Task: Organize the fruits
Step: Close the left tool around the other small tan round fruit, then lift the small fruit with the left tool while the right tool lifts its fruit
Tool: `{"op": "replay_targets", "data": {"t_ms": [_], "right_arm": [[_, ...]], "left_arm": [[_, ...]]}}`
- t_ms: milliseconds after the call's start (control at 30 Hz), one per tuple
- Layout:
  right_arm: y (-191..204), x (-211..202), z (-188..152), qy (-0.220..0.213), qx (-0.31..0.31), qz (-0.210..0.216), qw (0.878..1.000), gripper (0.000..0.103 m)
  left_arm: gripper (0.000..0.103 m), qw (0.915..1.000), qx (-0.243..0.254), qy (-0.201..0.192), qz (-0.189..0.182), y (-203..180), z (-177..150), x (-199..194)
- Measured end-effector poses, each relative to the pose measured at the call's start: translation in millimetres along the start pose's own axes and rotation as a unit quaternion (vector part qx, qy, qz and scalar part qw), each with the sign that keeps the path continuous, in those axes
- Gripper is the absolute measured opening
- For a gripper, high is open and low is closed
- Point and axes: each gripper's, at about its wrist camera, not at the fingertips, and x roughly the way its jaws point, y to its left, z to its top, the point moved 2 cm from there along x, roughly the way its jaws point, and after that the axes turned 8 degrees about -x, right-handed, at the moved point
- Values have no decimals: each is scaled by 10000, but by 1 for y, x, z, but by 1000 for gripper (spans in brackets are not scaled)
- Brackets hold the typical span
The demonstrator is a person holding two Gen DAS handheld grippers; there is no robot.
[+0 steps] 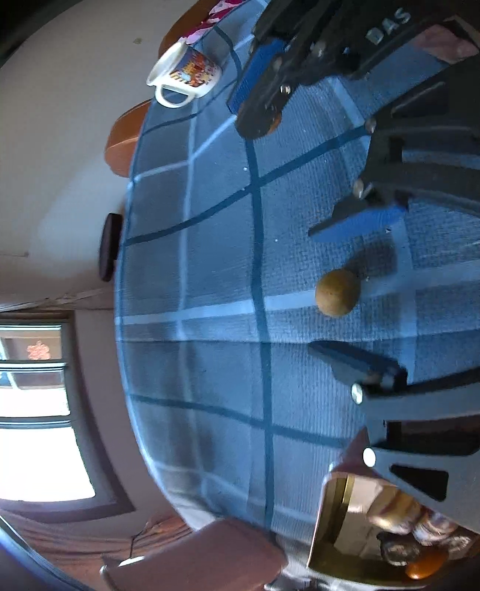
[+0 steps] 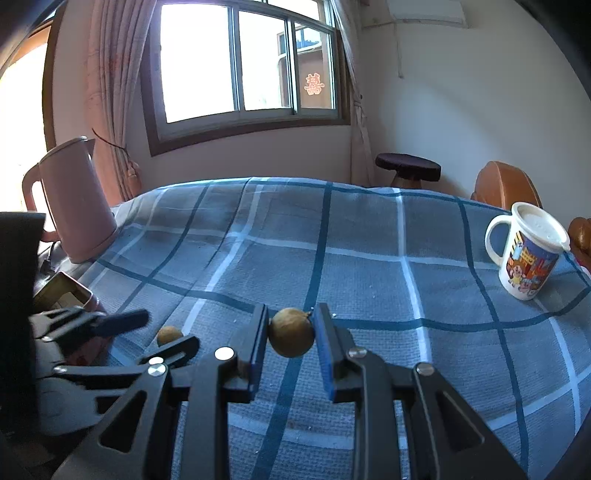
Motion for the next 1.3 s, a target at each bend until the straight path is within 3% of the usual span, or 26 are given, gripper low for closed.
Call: {"op": "replay_targets", "data": {"t_ms": [100, 267, 867, 1300], "right_arm": [[-1, 0, -1, 5, 21, 18, 10000, 28], [-1, -2, -1, -22, 18, 42, 10000, 28], [7, -24, 0, -581, -161, -46, 9982, 28], [12, -39, -1, -935, -312, -71, 9951, 28]], "left_arm": [[47, 9999, 1, 118, -81, -2, 0, 5], [29, 9996, -51, 181, -197, 0, -2, 5], [29, 9967, -53, -639, -498, 1, -4, -29], [29, 9918, 3, -1194, -454, 0, -8, -51]]}}
